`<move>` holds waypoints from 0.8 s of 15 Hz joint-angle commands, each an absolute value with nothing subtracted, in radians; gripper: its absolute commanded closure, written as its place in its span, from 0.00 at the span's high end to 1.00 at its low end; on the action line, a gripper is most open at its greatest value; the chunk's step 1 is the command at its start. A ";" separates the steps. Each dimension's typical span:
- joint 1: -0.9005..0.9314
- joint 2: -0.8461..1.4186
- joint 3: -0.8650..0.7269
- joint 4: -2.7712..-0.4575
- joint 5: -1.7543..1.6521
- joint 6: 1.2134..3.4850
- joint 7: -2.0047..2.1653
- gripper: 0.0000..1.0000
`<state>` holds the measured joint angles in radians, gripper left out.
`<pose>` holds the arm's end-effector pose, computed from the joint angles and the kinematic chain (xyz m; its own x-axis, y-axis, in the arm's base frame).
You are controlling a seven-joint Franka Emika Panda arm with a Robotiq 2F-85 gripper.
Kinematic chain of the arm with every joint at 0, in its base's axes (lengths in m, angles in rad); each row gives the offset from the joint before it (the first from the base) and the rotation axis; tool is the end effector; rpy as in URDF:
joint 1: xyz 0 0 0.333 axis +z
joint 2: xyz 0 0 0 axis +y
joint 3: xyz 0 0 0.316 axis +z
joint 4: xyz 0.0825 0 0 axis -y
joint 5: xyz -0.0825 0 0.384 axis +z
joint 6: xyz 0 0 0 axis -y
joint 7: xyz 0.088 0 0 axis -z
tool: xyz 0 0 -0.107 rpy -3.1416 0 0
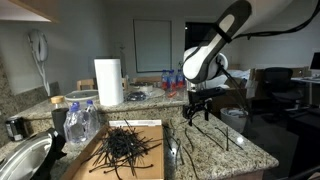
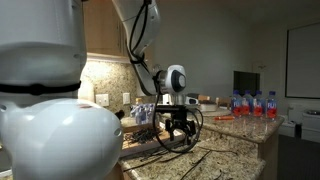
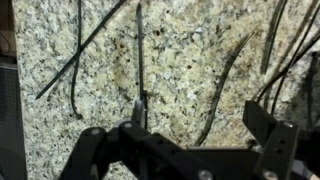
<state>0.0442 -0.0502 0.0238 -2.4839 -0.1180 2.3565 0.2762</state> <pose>0.4575 0.0295 0.3012 0.9907 -0.1238 -0.0562 -0.1180 -0.9883 0.0967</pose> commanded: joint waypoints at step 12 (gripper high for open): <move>-0.038 0.241 -0.028 -2.394 0.051 2.535 0.092 0.94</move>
<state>-0.0137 0.2067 -0.0343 -2.4196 -0.0102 2.5108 0.1621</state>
